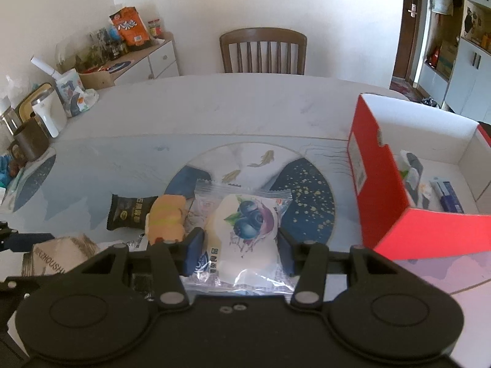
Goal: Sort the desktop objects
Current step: 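Carry the silver bag and blueberry bread bag with both grippers to the red box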
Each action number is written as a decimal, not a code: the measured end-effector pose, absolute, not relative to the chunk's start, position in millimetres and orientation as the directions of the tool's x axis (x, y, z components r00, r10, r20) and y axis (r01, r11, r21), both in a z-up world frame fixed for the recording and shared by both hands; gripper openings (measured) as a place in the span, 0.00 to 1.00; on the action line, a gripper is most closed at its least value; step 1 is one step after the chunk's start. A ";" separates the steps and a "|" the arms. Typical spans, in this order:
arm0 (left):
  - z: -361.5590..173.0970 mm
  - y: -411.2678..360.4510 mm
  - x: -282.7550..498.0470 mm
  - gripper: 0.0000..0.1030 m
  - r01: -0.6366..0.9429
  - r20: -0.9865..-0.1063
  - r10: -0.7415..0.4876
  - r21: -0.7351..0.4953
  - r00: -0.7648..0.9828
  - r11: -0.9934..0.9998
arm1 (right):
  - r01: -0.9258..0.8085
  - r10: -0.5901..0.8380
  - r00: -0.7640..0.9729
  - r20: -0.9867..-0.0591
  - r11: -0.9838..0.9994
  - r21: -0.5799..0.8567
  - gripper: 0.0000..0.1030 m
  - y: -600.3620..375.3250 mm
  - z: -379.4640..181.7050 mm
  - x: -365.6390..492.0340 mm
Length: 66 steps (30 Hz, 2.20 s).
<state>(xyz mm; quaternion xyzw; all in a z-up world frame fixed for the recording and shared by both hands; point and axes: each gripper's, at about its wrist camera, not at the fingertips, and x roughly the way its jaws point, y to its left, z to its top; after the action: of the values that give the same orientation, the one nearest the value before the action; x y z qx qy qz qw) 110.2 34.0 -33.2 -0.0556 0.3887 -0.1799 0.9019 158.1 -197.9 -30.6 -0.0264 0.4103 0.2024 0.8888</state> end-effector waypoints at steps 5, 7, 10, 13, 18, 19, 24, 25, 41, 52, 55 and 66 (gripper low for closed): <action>-23.8 26.6 116.2 0.68 0.289 -0.665 -0.368 -0.232 0.650 0.929 | -0.375 0.338 0.599 -0.726 0.920 0.118 0.48 -212.5 -20.2 154.5; -19.0 22.5 120.4 0.68 0.292 -0.656 -0.370 -0.231 0.658 0.928 | -0.370 0.331 0.606 -0.723 0.922 0.112 0.48 -219.1 -16.0 154.6; -10.4 15.4 126.4 0.68 0.299 -0.639 -0.376 -0.231 0.671 0.926 | -0.358 0.322 0.622 -0.714 0.927 0.107 0.48 -230.7 -8.5 155.5; -2.9 5.6 134.3 0.68 0.308 -0.624 -0.387 -0.237 0.678 0.921 | -0.347 0.314 0.638 -0.703 0.932 0.102 0.48 -243.2 -1.2 157.5; 8.8 -16.2 147.2 0.68 0.340 -0.602 -0.407 -0.230 0.687 0.912 | -0.331 0.314 0.650 -0.692 0.937 0.115 0.48 -264.5 6.0 163.8; 10.4 -20.8 149.6 0.68 0.345 -0.599 -0.411 -0.229 0.687 0.910 | -0.329 0.315 0.653 -0.689 0.937 0.116 0.48 -269.0 7.5 165.6; 15.2 -46.9 164.1 0.68 0.373 -0.594 -0.428 -0.222 0.681 0.901 | -0.319 0.321 0.660 -0.680 0.938 0.134 0.48 -292.1 12.8 175.5; 15.7 -52.0 167.2 0.68 0.377 -0.595 -0.432 -0.224 0.678 0.899 | -0.315 0.322 0.660 -0.679 0.939 0.139 0.48 -296.8 13.0 177.6; 28.7 -141.0 212.9 0.68 0.439 -0.569 -0.456 -0.178 0.685 0.881 | -0.267 0.271 0.698 -0.663 0.957 0.110 0.48 -371.8 16.4 214.3; 30.0 -190.3 240.7 0.68 0.460 -0.569 -0.457 -0.151 0.684 0.875 | -0.255 0.239 0.699 -0.674 0.964 0.076 0.48 -413.6 14.6 246.1; 27.9 -201.7 248.6 0.68 0.460 -0.573 -0.449 -0.137 0.685 0.877 | -0.258 0.242 0.696 -0.676 0.963 0.079 0.48 -421.4 12.2 254.1; 17.2 -238.8 277.0 0.68 0.488 -0.596 -0.430 -0.073 0.678 0.870 | -0.255 0.237 0.675 -0.699 0.964 0.080 0.48 -444.8 0.0 287.6</action>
<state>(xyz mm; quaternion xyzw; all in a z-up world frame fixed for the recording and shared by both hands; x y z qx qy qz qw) 277.0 -238.8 17.2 0.0458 0.3129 -0.2508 0.9149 287.6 -444.8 0.0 -0.0121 0.3803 0.1344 0.9150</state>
